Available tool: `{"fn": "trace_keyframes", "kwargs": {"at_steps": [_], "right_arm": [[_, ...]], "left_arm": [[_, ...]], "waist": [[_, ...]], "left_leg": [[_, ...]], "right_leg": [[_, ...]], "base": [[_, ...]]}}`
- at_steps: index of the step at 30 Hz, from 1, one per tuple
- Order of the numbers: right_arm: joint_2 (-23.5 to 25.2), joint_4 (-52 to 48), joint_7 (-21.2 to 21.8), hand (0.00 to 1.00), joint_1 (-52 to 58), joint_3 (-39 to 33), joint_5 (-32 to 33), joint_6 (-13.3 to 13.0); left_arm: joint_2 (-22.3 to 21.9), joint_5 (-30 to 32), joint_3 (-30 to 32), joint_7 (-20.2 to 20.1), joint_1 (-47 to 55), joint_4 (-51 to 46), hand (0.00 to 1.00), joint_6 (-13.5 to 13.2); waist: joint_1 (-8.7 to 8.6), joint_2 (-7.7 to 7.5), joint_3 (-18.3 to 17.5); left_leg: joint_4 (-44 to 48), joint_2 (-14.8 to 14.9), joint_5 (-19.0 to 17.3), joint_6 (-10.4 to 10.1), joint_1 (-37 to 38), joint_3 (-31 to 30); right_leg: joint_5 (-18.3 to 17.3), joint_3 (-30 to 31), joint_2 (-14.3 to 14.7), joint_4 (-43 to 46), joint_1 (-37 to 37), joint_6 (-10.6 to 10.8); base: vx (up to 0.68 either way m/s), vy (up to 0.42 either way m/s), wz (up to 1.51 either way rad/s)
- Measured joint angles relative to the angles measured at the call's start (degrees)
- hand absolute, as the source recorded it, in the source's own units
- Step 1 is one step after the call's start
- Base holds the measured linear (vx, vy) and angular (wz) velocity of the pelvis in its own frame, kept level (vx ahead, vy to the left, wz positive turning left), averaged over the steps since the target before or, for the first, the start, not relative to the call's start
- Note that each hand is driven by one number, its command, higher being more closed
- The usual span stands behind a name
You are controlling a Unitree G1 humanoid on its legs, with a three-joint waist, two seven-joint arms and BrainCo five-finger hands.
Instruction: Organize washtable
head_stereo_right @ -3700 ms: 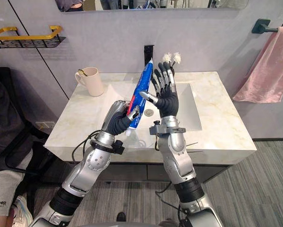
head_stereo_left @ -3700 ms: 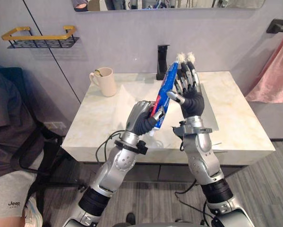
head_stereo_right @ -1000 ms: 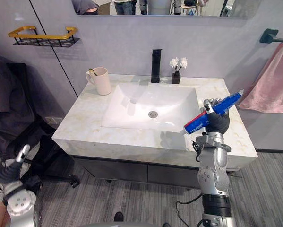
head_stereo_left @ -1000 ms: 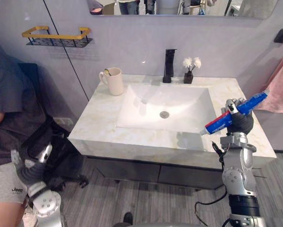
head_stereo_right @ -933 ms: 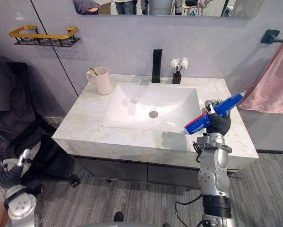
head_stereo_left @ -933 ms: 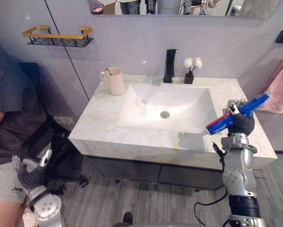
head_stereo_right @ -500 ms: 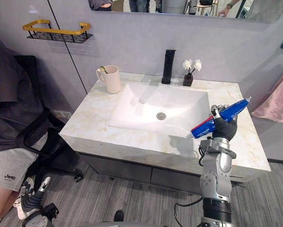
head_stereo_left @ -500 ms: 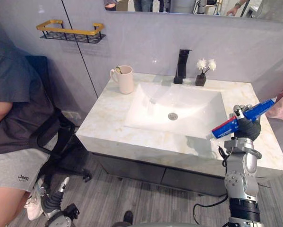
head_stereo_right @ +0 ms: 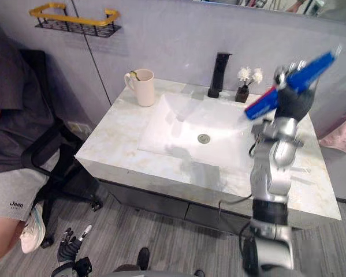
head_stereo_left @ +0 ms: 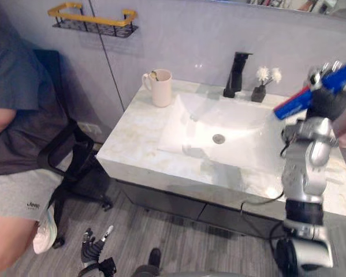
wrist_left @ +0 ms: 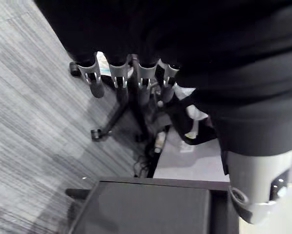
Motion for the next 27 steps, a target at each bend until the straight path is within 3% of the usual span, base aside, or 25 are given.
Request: {"fn": "trace_keyframes", "kwargs": {"at_steps": [4, 12, 21, 24, 27], "right_arm": [[-5.1, 8.4, -3.1, 1.0, -11.6, 3.5, -3.3, 0.0], [-6.1, 18.6, -9.1, 1.0, -25.9, 5.6, -7.5, 0.2], [-6.1, 25.4, -11.4, 1.0, -32.5, 7.0, -7.7, 1.1], [-6.2, 26.3, -11.6, 1.0, -33.6, 8.3, -8.2, 1.2], [-6.2, 27.8, -11.6, 1.0, -33.7, 8.8, -8.4, 1.6]], "left_arm": [[0.2, 0.6, 0.0, -0.4, 0.0, 0.5, 0.0, -0.4], [1.6, 1.0, -0.9, -0.3, -0.5, 3.5, 0.0, -1.5], [2.3, 0.9, -2.9, -0.1, -1.6, 4.9, 0.0, -1.7], [2.6, 0.9, -4.6, -0.1, -1.7, 5.0, 0.0, -1.7], [2.5, 0.9, -5.6, -0.1, -1.8, 5.1, 0.0, -1.7]], "waist": [[1.51, 0.15, 2.6], [5.23, 0.16, 7.0], [7.38, 0.32, 10.6], [7.56, 0.62, 11.0], [8.8, 0.67, 11.0]], "left_leg": [[0.1, -0.4, 0.7, 0.0, -1.7, -2.6], [0.1, -0.6, 1.9, 0.0, -5.3, -5.9], [0.1, -1.8, 3.0, -0.2, -7.8, -10.7], [0.1, -2.2, 3.3, -0.3, -8.8, -12.6], [0.1, -2.4, 3.3, -0.3, -9.2, -13.2]], "right_leg": [[0.0, -2.7, 0.0, 0.0, -0.3, 0.1], [-0.1, -6.2, 0.0, 0.0, -2.1, 0.1], [-0.7, -11.2, -0.2, 0.0, -1.9, 0.7], [-1.2, -12.9, -0.2, 0.0, -2.0, 0.8], [-1.4, -14.0, -0.3, 0.0, -2.0, 0.8]], "base": [[0.01, -0.011, 0.32], [-0.02, -0.007, 0.23], [-0.01, 0.012, 0.27], [0.01, 0.014, 0.36], [0.02, 0.013, 0.17]]}}
